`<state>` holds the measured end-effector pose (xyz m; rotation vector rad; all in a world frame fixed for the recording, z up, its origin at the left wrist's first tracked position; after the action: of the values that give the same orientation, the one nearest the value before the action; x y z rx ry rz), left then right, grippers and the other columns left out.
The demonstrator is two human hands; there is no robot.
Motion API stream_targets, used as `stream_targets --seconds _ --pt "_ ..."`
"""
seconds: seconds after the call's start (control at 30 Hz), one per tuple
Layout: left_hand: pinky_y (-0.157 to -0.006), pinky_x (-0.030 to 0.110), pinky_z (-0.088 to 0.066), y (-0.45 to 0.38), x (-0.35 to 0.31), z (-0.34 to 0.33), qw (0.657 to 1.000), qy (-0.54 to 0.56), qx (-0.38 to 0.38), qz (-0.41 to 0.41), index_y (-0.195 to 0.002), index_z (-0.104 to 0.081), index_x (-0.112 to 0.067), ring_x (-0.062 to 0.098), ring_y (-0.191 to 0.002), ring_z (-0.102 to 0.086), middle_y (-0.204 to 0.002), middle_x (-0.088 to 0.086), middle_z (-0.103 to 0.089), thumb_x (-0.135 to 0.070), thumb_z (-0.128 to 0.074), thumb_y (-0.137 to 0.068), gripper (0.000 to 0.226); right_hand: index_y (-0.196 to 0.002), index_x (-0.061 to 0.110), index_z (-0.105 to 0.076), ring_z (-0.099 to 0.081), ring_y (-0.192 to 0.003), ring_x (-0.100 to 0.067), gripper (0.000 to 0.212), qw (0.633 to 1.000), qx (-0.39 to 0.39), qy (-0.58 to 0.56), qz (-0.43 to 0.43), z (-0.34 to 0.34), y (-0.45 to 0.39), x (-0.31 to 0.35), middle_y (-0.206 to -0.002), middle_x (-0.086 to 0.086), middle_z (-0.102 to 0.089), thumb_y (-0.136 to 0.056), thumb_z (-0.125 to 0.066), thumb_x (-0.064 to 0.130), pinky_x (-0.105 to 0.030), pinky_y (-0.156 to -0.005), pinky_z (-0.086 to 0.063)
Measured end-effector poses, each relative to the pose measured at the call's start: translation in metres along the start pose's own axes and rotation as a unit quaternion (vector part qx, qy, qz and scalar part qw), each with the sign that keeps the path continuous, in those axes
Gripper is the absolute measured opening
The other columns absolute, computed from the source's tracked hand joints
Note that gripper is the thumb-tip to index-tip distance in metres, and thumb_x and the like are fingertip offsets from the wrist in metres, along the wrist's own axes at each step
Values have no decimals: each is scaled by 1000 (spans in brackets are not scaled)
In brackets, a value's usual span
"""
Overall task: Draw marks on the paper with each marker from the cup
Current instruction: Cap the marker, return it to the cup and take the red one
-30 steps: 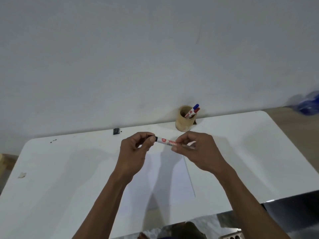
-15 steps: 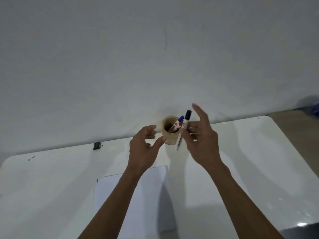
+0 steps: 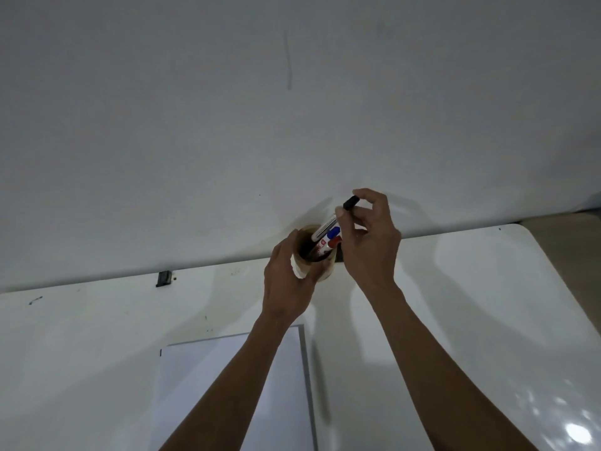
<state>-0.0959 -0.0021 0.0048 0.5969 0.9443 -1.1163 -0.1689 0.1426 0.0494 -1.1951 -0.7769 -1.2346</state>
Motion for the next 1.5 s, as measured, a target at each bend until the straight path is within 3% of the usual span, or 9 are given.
stream_targets --seconds 0.13,0.3,0.47,0.67,0.87,1.1,1.27,1.37,1.5 --pt "-97 28 -52 -2 8 -3 1000 12 -15 0 -116 -42 -63 -26 -110 -47 -114 -60 -44 -25 -81 -82 64 -116 16 -62 -69 -75 6 26 999 16 15 -25 -10 2 -17 -93 -1 -78 -93 -73 20 -6 -69 -54" --pt "-98 36 -56 -2 15 -2 999 43 -25 5 -123 -44 -65 -8 -120 -54 -121 -44 -53 -34 -79 -80 63 -106 16 -66 -72 -82 1 19 998 31 37 -45 -19 6 -29 -88 4 -77 -94 -72 29 -17 -72 -58" --pt "-97 35 -57 -3 19 -2 998 58 -36 1 -126 -45 -58 0 -122 -57 -128 -27 -58 -26 -82 -80 67 -93 11 -73 -66 -79 5 17 996 32 63 -50 -24 9 -33 -83 7 -73 -93 -73 28 -1 -69 -44" --pt "-99 33 -56 -3 25 -7 997 68 -28 3 -141 -49 -32 7 -125 -56 -135 -13 -58 -29 -81 -82 68 -112 11 -72 -68 -95 -7 31 996 14 40 -81 -12 12 -29 -101 4 -74 -91 -75 33 4 -77 -41" --pt "-98 28 -54 -1 29 -10 996 80 -23 9 -142 -51 -26 1 -124 -54 -134 -20 -55 -34 -80 -81 69 -102 14 -75 -72 -93 -8 27 993 2 26 -114 2 31 -43 -97 3 -76 -84 -82 32 -6 -79 -50" --pt "-96 21 -53 -2 28 -8 997 74 -18 13 -139 -51 -35 -16 -117 -51 -124 -39 -51 -32 -79 -83 62 -93 12 -79 -72 -88 -10 16 991 7 6 -137 -6 38 -47 -89 1 -77 -84 -83 25 -4 -78 -47" --pt "-95 22 -55 -1 20 -4 998 63 -16 16 -136 -50 -46 -17 -115 -52 -120 -43 -53 -25 -79 -83 63 -92 15 -77 -70 -85 1 13 992 -22 -10 -124 5 34 -35 -84 9 -75 -89 -77 27 -16 -80 -52" --pt "-91 20 -53 0 11 -2 999 50 -11 16 -120 -50 -59 -18 -111 -53 -114 -49 -55 -21 -78 -83 60 -93 11 -72 -75 -89 -15 15 988 -73 -78 -115 22 26 -20 -87 0 -77 -94 -72 26 -23 -78 -57" --pt "-94 30 -56 0 18 -5 998 58 -1 32 -135 -48 -45 -9 -114 -55 -125 -30 -57 -26 -78 -85 62 -95 19 -61 -75 -95 -28 9 974 -121 -172 -80 49 16 12 -95 -6 -76 -100 -62 26 -49 -82 -61"
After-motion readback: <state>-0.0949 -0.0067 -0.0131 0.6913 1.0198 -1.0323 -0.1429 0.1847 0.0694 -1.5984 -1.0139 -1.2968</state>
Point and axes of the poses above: each hand's wrist, its own y-axis away from the middle knuckle, its own z-axis out of the back of the hand, x = y × z, the point moved 6 cm from there along -y, towards the middle knuckle
